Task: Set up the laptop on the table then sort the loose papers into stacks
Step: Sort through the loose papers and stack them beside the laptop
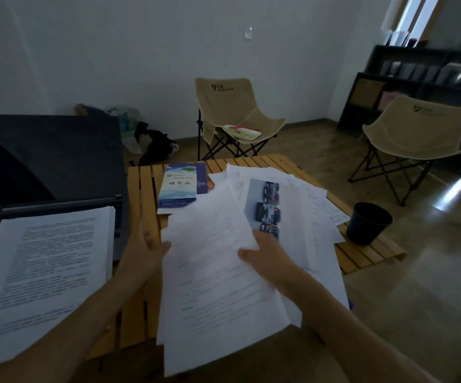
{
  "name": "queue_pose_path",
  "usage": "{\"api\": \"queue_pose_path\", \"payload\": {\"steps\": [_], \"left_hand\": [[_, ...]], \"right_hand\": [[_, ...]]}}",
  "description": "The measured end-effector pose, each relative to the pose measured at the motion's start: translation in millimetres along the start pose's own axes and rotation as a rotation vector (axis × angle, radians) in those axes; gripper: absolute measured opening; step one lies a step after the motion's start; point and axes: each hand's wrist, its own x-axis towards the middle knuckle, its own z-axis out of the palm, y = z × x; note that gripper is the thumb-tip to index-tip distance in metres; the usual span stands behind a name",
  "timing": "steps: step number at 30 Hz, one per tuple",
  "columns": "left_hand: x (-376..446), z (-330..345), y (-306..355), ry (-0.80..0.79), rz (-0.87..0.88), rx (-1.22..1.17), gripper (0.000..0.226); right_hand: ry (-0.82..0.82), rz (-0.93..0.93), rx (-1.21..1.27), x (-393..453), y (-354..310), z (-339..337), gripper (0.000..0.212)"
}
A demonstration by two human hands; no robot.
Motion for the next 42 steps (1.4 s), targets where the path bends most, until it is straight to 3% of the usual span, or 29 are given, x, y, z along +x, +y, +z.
{"api": "queue_pose_path", "payload": {"steps": [2, 3, 5, 7, 11, 17, 20, 22, 25, 28, 31, 34, 37, 39, 42], "left_hand": [[-1, -3, 11, 0.039, -0.019, -0.134, 0.014], [-4, -2, 18, 0.019, -0.029, -0.164, 0.01], [-5, 1, 24, -0.031, -0.048, -0.095, 0.024], [-4, 14, 30, -0.053, 0.031, 0.076, 0.019], [23, 73, 53, -0.209, 0.141, 0.276, 0.026], [68, 144, 75, -0.33, -0.119, 0.348, 0.035], [78, 159, 76, -0.317, -0.112, 0.381, 0.013], [81, 164, 74, -0.3, -0.111, 0.396, 0.016], [83, 163, 66, -0.281, -0.114, 0.347, 0.046], [78, 157, 66, -0.261, -0.153, 0.177, 0.045], [65, 137, 76, -0.197, -0.169, 0.029, 0.03], [51, 95, 89, -0.172, -0.168, -0.167, 0.035], [30, 39, 98, -0.203, -0.045, -0.383, 0.048], [8, 11, 101, -0.145, 0.11, -0.339, 0.053], [-25, -14, 91, 0.016, 0.242, -0.184, 0.042]], "right_hand": [[0.108, -0.054, 0.197, -1, -5, -24, 0.024], [0.187, -0.06, 0.231, 1, -3, -39, 0.023], [0.335, -0.019, 0.243, 9, 13, -66, 0.026], [0.429, 0.101, 0.231, 22, 36, -85, 0.041], [0.486, 0.185, 0.176, 47, 53, -104, 0.049], [0.37, 0.223, -0.137, 69, 65, -115, 0.057], [0.361, 0.216, -0.121, 76, 75, -121, 0.057], [0.372, 0.241, -0.037, 79, 76, -122, 0.049], [0.373, 0.297, 0.216, 80, 74, -123, 0.022], [0.318, 0.323, 0.454, 76, 68, -120, 0.028], [0.2, 0.197, 0.578, 65, 50, -107, 0.029], [0.148, -0.037, 0.633, 44, 22, -98, 0.03], [0.046, -0.276, 0.722, 15, -11, -84, 0.033], [-0.011, -0.362, 0.661, -4, -30, -69, 0.031], [-0.051, -0.397, 0.482, -26, -45, -40, 0.034]]}}
